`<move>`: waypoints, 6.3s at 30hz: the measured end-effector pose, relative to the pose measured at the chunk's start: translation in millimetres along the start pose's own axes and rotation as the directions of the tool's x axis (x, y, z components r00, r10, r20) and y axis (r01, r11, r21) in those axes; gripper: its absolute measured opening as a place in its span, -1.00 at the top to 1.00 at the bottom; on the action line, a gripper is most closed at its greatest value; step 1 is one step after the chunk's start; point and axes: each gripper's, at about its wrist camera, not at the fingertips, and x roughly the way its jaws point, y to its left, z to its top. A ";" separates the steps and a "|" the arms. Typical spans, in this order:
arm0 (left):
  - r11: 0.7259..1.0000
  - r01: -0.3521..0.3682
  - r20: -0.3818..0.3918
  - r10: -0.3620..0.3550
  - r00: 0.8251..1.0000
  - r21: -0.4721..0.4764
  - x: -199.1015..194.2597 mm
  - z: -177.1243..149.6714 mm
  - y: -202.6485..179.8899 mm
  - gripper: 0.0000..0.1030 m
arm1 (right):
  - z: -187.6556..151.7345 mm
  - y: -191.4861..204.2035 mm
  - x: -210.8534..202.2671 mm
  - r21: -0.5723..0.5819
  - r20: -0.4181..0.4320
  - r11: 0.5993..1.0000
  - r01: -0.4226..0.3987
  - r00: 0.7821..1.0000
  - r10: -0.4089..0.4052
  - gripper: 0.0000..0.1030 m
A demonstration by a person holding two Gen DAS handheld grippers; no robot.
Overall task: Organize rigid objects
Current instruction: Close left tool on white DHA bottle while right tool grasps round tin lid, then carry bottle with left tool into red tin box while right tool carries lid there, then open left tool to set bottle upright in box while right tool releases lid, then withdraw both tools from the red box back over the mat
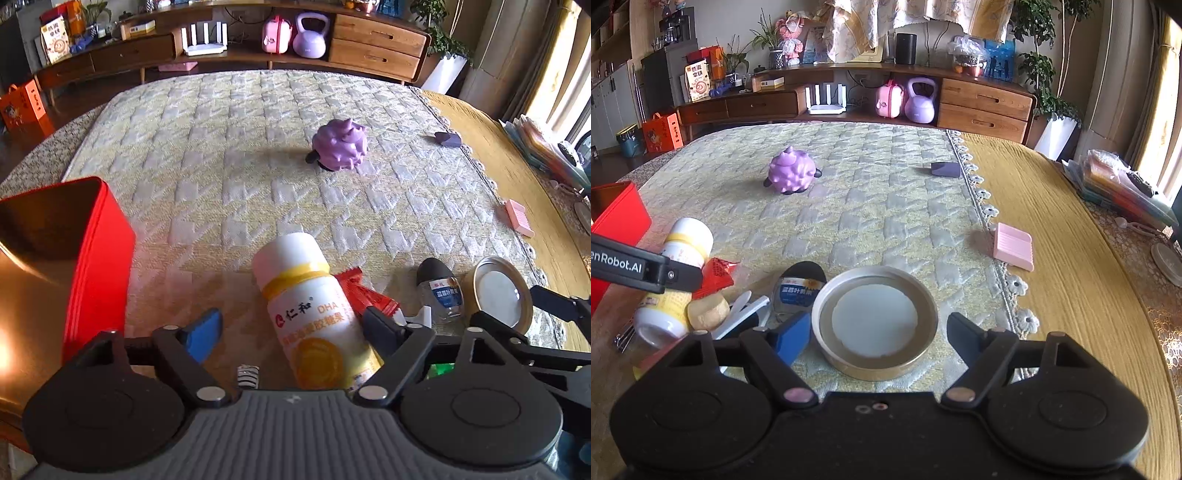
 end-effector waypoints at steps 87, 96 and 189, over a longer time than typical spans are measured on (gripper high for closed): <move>0.996 -0.042 0.023 0.044 0.999 -0.081 -72.1 35.1 244.0 0.12 | 74.1 304.1 -9.0 -0.413 -0.067 0.876 -0.249 0.968 0.243 -0.46; 0.997 -0.052 -0.028 0.050 0.998 -0.066 -43.7 37.3 238.2 0.12 | 68.3 318.1 14.3 -0.453 -0.107 0.856 -0.247 0.969 0.223 -0.45; 0.994 0.005 0.276 -0.036 0.961 0.112 -143.6 -74.8 39.6 -0.61 | -7.9 45.2 -151.1 0.003 0.110 0.990 -0.141 0.984 0.140 -0.99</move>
